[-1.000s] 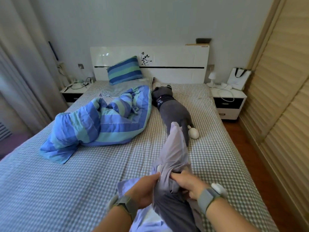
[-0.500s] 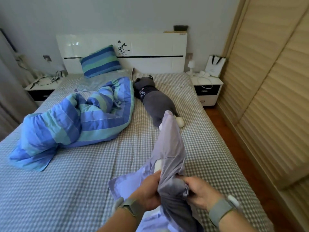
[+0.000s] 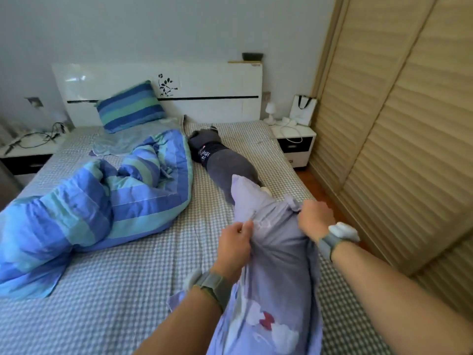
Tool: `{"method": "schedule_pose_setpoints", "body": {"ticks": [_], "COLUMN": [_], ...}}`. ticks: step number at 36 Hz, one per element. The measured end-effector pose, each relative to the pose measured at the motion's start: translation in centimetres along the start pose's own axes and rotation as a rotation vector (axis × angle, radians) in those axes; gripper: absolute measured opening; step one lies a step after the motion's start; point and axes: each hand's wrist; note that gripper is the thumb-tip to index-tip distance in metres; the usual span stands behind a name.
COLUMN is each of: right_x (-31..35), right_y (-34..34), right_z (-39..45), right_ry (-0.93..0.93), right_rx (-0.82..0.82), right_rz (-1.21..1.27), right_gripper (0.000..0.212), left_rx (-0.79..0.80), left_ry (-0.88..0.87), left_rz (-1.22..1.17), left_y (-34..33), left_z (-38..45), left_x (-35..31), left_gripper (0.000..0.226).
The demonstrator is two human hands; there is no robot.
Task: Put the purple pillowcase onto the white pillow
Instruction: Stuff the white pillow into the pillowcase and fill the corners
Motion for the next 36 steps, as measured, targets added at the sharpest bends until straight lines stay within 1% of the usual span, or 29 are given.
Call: {"method": "schedule_pose_setpoints", "body": {"ticks": [3, 5, 7, 8, 9, 10, 11, 12, 13, 14, 15, 16, 17, 18, 20, 21, 22, 24, 25, 26, 27, 28, 29, 30, 31, 33, 34, 35, 36], "right_x": [4.4, 6.7, 8.6, 9.3, 10.0, 10.7, 11.3, 11.9, 12.6, 13.1, 13.4, 13.8, 14.2, 13.8, 14.7, 14.6, 14.6, 13.8, 13.4, 12.9, 13.1, 13.3, 13.7, 13.6, 13.2, 12.4, 11.0, 10.8, 9.5], "right_y": [7.0, 10.7, 13.6, 14.3, 14.8, 14.8, 14.5, 14.4, 14.4, 14.5, 14.0, 13.5, 12.9, 12.6, 13.1, 14.2, 14.6, 14.7, 14.7, 14.4, 14.5, 14.6, 14.8, 14.9, 15.0, 14.0, 13.7, 13.4, 12.6], "right_z": [1.2, 0.4, -1.2, -1.8, -2.2, -2.3, -2.3, -2.1, -1.9, -2.2, -2.5, -2.8, -2.8, -2.9, -2.8, -2.1, -1.9, -1.6, -1.7, -2.1, -2.3, -2.6, -2.7, -3.0, -3.0, -2.8, -2.5, -2.2, -2.0], "right_ry": [0.166, 0.264, 0.390, 0.462, 0.526, 0.559, 0.586, 0.612, 0.651, 0.690, 0.750, 0.812, 0.881, 0.902, 0.930, 0.931, 0.949, 0.994, 1.008, 1.004, 1.029, 1.049, 1.086, 1.103, 1.115, 1.122, 1.079, 1.049, 0.985], "right_rx": [-0.260, -0.400, -0.610, -0.674, -0.673, -0.605, -0.507, -0.428, -0.405, -0.439, -0.502, -0.555, -0.608, -0.613, -0.564, -0.554, -0.569, -0.652, -0.683, -0.694, -0.708, -0.713, -0.731, -0.735, -0.733, -0.714, -0.704, -0.674, -0.620], "right_rz": [0.087, 0.235, 0.347, 0.350, 0.297, 0.196, 0.064, -0.053, -0.121, -0.168, -0.159, -0.121, -0.066, -0.027, -0.102, -0.154, -0.166, -0.092, -0.033, 0.021, 0.032, 0.004, -0.044, -0.088, -0.107, -0.113, -0.124, -0.106, -0.089], "right_gripper": [0.021, 0.022, 0.022, 0.020, 0.020, 0.021, 0.021, 0.020, 0.018, 0.015, 0.012, 0.010, 0.009, 0.010, 0.014, 0.012, 0.008, 0.006, 0.006, 0.008, 0.009, 0.011, 0.012, 0.015, 0.017, 0.020, 0.020, 0.019, 0.017], "left_rx": [-0.073, -0.126, -0.184, -0.211, -0.215, -0.197, -0.125, -0.011, 0.116, 0.236, 0.306, 0.312, 0.278, 0.241, 0.137, 0.054, -0.070, -0.353, -0.466, -0.505, -0.490, -0.420, -0.311, -0.177, -0.050, 0.191, 0.287, 0.333, 0.371], "left_ry": [-0.253, -0.385, -0.486, -0.496, -0.476, -0.428, -0.349, -0.277, -0.230, -0.208, -0.223, -0.220, -0.212, -0.223, -0.270, -0.313, -0.364, -0.511, -0.595, -0.679, -0.748, -0.767, -0.733, -0.656, -0.546, -0.287, -0.224, -0.188, -0.189], "left_rz": [0.046, 0.095, 0.210, 0.272, 0.334, 0.405, 0.511, 0.620, 0.687, 0.762, 0.821, 0.828, 0.803, 0.794, 0.790, 0.791, 0.766, 0.666, 0.647, 0.647, 0.658, 0.693, 0.748, 0.793, 0.808, 0.789, 0.776, 0.769, 0.749], "left_y": [2.1, 3.7, 5.7, 6.5, 7.3, 7.8, 8.3, 8.6, 8.8, 9.1, 9.4, 10.4, 11.5, 12.1, 15.1, 16.0, 17.3, 18.8, 19.3, 19.7, 20.2, 20.5, 20.9, 20.9, 20.8, 21.0, 20.0, 20.4, 19.7], "left_z": [3.5, 4.1, 4.2, 4.3, 4.8, 5.5, 5.7, 5.9, 5.9, 5.6, 5.3, 5.4, 5.8, 6.0, 6.1, 6.5, 6.2, 6.3, 6.7, 7.2, 7.9, 8.6, 9.3, 9.7, 10.0, 9.4, 9.1, 8.6, 8.2], "left_x": [-7.6, -10.0, -9.7, -9.0, -8.0, -7.1, -6.2, -5.9, -6.1, -6.7, -7.2, -7.7, -8.3, -8.7, -9.5, -10.1, -10.4, -11.3, -12.1, -12.6, -13.2, -13.4, -13.4, -13.2, -13.0, -11.9, -11.4, -10.9, -9.8], "left_gripper": [0.044, 0.043, 0.043, 0.041, 0.038, 0.034, 0.029, 0.025, 0.025, 0.027, 0.027, 0.028, 0.029, 0.031, 0.029, 0.023, 0.017, 0.009, 0.015, 0.025, 0.036, 0.048, 0.059, 0.064, 0.063, 0.052, 0.057, 0.064, 0.067]}}
Point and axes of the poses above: each hand's wrist, its own z-axis towards the middle knuckle, its own y-axis out of the back of the hand, x = y × z, and after that the axes turned 7 degrees about -y, right-handed
